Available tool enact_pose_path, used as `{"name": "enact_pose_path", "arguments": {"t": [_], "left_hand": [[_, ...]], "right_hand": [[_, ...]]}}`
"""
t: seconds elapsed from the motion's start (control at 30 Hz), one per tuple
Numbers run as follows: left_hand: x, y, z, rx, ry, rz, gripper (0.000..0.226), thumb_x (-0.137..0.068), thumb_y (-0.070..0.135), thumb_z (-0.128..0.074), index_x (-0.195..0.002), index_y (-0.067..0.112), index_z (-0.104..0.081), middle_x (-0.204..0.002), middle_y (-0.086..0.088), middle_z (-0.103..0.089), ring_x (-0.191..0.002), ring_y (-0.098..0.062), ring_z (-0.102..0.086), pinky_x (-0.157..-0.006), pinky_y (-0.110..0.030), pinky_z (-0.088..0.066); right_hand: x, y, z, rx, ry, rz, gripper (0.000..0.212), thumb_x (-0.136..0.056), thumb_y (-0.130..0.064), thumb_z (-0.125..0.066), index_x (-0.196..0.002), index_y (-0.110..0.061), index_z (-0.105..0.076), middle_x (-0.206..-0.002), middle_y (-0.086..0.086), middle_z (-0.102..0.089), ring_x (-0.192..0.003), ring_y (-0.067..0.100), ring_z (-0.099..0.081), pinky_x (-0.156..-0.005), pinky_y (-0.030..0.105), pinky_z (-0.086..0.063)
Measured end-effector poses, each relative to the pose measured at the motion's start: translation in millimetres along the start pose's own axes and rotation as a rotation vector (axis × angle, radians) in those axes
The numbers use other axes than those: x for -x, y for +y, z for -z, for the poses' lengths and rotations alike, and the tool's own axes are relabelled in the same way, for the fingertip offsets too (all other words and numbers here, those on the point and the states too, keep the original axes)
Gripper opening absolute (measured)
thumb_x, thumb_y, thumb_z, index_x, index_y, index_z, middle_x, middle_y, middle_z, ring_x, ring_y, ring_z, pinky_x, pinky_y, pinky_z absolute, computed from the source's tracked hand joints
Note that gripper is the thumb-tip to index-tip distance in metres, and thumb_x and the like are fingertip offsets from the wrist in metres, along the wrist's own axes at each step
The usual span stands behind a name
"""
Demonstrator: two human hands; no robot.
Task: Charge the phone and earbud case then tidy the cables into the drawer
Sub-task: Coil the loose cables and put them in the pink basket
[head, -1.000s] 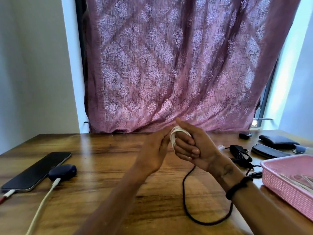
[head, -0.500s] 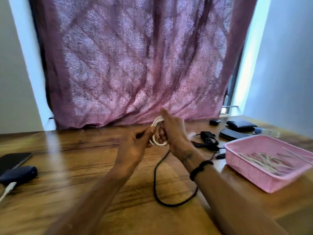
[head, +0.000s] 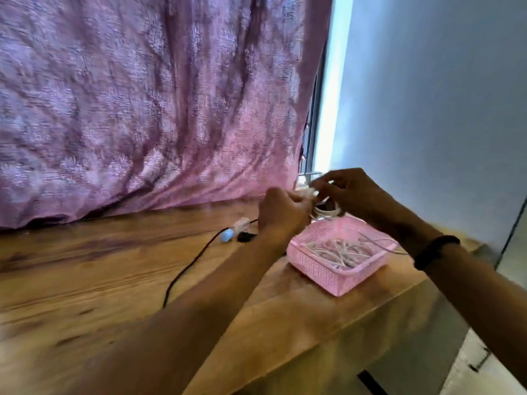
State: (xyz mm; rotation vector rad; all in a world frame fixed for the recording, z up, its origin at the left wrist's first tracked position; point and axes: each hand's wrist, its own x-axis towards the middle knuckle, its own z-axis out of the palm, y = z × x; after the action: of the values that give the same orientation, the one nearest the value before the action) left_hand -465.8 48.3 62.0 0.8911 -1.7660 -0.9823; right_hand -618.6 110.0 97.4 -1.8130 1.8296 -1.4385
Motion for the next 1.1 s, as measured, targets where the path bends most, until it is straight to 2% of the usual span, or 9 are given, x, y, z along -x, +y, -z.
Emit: {"name": "enact_pose_path", "arguments": {"t": [0.1, 0.2, 0.4, 0.47, 0.57, 0.77, 0.87, 1.0, 1.1], "left_hand": [[11.5, -14.7, -20.5, -0.354, -0.1, -0.039, 0.041, -0.082, 0.058, -0.075, -0.083, 0.018, -0.082, -0.075, 0.003, -0.077, -0.077, -0.019, -0.073, -0.064, -0.029, -0.054], [20.7, -25.8, -22.2, -0.684, -0.04, -0.153, 0.048, -0.089, 0.055, -0.064, -0.081, 0.009, -0.072, -0.079, -0.008, -0.069, -0.094, -0.034, -0.067, -0.074, -0.039, -0.051], [21.5, -14.9, -11.2, -0.875, -0.009, -0.161, 0.042, -0.078, 0.051, -0.081, -0.103, 0.018, -0.076, -0.11, -0.004, -0.07, -0.116, -0.028, -0.056, -0.087, -0.041, -0.053], [17.8, -7.8, -12.8, -0.925, -0.041, -0.129, 0.035, -0.077, 0.04, -0.082, -0.105, 0.02, -0.073, -0.113, -0.004, -0.068, -0.12, -0.028, -0.052, -0.09, -0.041, -0.051], [14.0, -4.1, -17.0, -0.943, -0.101, -0.101, 0.04, -0.08, 0.039, -0.081, -0.112, 0.019, -0.067, -0.116, -0.006, -0.068, -0.12, -0.028, -0.055, -0.093, -0.042, -0.05], [13.3, -13.3, -12.7, -0.921, -0.055, -0.216, 0.041, -0.086, 0.053, -0.074, -0.109, 0.019, -0.073, -0.111, -0.005, -0.073, -0.109, -0.026, -0.064, -0.095, -0.046, -0.051], [14.0, -13.9, -7.2, -0.879, -0.033, -0.252, 0.038, -0.086, 0.053, -0.073, -0.104, 0.019, -0.076, -0.103, -0.003, -0.076, -0.1, -0.024, -0.067, -0.094, -0.047, -0.052], [19.8, -9.9, -6.4, -0.776, -0.038, -0.371, 0.028, -0.087, 0.048, -0.074, -0.097, 0.023, -0.081, -0.094, 0.002, -0.078, -0.09, -0.019, -0.068, -0.087, -0.044, -0.057], [28.5, -0.3, -13.2, -0.597, -0.215, -0.513, 0.026, -0.093, 0.039, -0.07, -0.112, 0.022, -0.078, -0.104, 0.002, -0.078, -0.094, -0.014, -0.07, -0.089, -0.037, -0.058]], "right_hand": [[6.0, 31.3, 15.6, 0.098, -0.282, -0.164, 0.017, -0.101, -0.017, -0.063, -0.109, -0.006, -0.074, -0.08, 0.007, -0.074, -0.064, 0.011, -0.062, -0.053, 0.023, -0.048], [5.5, 50.9, 4.7, 0.208, -0.431, -0.235, 0.019, -0.101, -0.02, -0.064, -0.112, -0.005, -0.068, -0.08, -0.001, -0.075, -0.063, 0.006, -0.067, -0.053, 0.022, -0.053], [-1.3, 68.2, -17.7, 0.521, -0.51, 0.164, 0.01, -0.098, -0.041, -0.065, -0.096, -0.033, -0.069, -0.085, -0.011, -0.075, -0.074, 0.007, -0.072, -0.07, 0.039, -0.063], [-1.5, 65.9, -22.3, 0.675, -0.512, 0.282, 0.022, -0.098, -0.048, -0.059, -0.089, -0.031, -0.07, -0.079, -0.013, -0.071, -0.067, 0.006, -0.067, -0.065, 0.034, -0.058], [1.0, 43.6, -16.4, 0.718, -0.494, 0.342, 0.029, -0.103, -0.038, -0.057, -0.088, -0.02, -0.075, -0.082, -0.006, -0.071, -0.068, 0.007, -0.064, -0.07, 0.015, -0.046], [39.7, 3.4, 49.8, 0.621, -0.066, 0.165, 0.058, -0.084, -0.064, -0.051, -0.101, -0.016, -0.078, -0.1, 0.0, -0.075, -0.079, 0.003, -0.064, -0.063, 0.019, -0.048], [76.5, -2.0, 93.6, 0.707, -0.168, -0.086, 0.071, -0.069, -0.082, -0.053, -0.114, -0.03, -0.072, -0.111, -0.011, -0.066, -0.09, 0.007, -0.064, -0.07, 0.025, -0.05], [127.3, 13.8, 113.3, 0.705, -0.406, -0.362, 0.111, -0.041, -0.095, -0.071, -0.14, -0.054, -0.038, -0.125, -0.024, -0.048, -0.102, 0.006, -0.064, -0.093, 0.033, -0.057], [134.9, 39.0, 106.3, 0.55, -0.25, -0.34, 0.089, -0.05, -0.076, -0.083, -0.129, -0.042, -0.057, -0.116, -0.008, -0.069, -0.086, 0.013, -0.076, -0.077, 0.035, -0.064]]}}
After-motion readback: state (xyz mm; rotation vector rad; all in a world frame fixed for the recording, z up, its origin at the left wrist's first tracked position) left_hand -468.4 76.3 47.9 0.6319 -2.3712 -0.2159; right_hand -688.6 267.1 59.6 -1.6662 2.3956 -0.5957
